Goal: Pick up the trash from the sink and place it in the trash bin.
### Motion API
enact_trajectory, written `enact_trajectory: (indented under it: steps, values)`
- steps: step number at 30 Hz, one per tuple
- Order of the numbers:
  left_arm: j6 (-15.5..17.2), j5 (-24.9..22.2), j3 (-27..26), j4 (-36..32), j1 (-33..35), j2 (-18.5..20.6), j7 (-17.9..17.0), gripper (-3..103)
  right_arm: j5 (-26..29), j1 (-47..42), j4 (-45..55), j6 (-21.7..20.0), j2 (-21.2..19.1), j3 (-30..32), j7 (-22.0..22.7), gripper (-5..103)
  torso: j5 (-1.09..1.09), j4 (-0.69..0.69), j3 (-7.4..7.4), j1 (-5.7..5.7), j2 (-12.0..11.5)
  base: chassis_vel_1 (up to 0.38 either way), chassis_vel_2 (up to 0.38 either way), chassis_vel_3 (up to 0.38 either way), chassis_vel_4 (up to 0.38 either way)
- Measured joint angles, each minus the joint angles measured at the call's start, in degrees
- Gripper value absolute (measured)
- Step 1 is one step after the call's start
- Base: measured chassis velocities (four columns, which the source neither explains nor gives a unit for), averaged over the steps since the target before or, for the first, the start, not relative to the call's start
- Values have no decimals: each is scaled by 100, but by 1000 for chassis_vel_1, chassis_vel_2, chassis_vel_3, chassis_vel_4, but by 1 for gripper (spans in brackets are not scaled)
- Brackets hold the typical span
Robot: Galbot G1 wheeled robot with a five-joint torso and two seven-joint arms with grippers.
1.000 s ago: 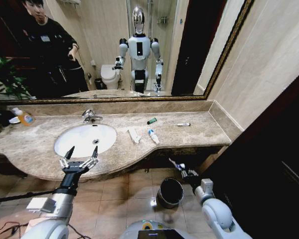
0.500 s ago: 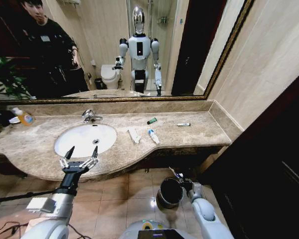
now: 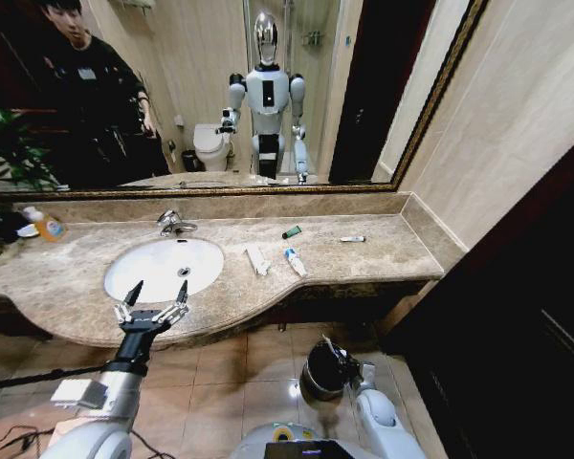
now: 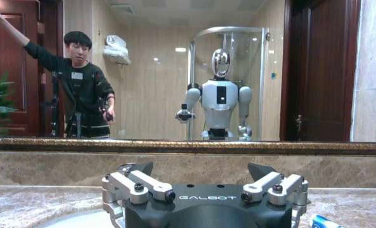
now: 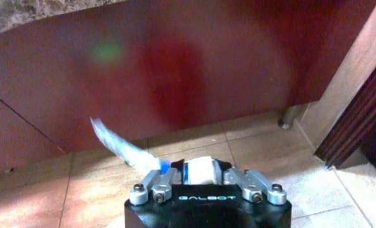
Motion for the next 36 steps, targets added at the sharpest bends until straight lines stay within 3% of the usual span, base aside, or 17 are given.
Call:
enact_trajectory:
  steps: [1, 2, 4, 7, 8, 9, 11, 17, 20, 36]
  values:
    - [0, 0, 0, 0, 0, 0, 0, 100, 0, 0, 0, 0, 0, 0, 0, 28, 0, 0, 0, 0, 0, 0, 0, 0, 0]
    - [0, 0, 0, 0, 0, 0, 0, 100, 19, 9, -5, 28, 28, -6, 32, 39, 0, 0, 0, 0, 0, 0, 0, 0, 0]
    - [0, 0, 0, 0, 0, 0, 0, 100, 23, 9, -6, 53, 36, -17, 52, 39, 0, 0, 0, 0, 0, 0, 0, 0, 0]
    - [0, 0, 0, 0, 0, 0, 0, 100, 19, -14, 8, 110, 107, -43, 111, 55, 0, 0, 0, 0, 1, 0, 0, 0, 0]
    - [0, 0, 0, 0, 0, 0, 0, 100, 14, -19, 10, 119, 116, -47, 115, 55, 0, 0, 0, 0, 1, 0, 0, 0, 0]
    - [0, 0, 0, 0, 0, 0, 0, 100, -26, -43, 12, 173, 164, -58, 136, 66, 0, 0, 0, 0, 1, 0, 0, 0, 0]
    - [0, 0, 0, 0, 0, 0, 0, 100, -45, -53, 12, 191, 180, -61, 140, 66, 0, 0, 0, 0, 1, 0, 0, 0, 0]
    - [0, 0, 0, 0, 0, 0, 0, 100, -81, -122, 21, 265, 250, -84, 150, 93, 0, 0, 0, 0, 1, 0, 0, 0, 0]
    - [0, 0, 0, 0, 0, 0, 0, 100, -82, -131, 36, 281, 262, -84, 154, 99, 0, 0, 0, 0, 1, 0, 0, 0, 0]
    - [0, 0, 0, 0, 0, 0, 0, 100, -65, -256, 191, 355, 249, -79, 233, 100, 0, 0, 0, 0, 1, 0, 0, 0, 0]
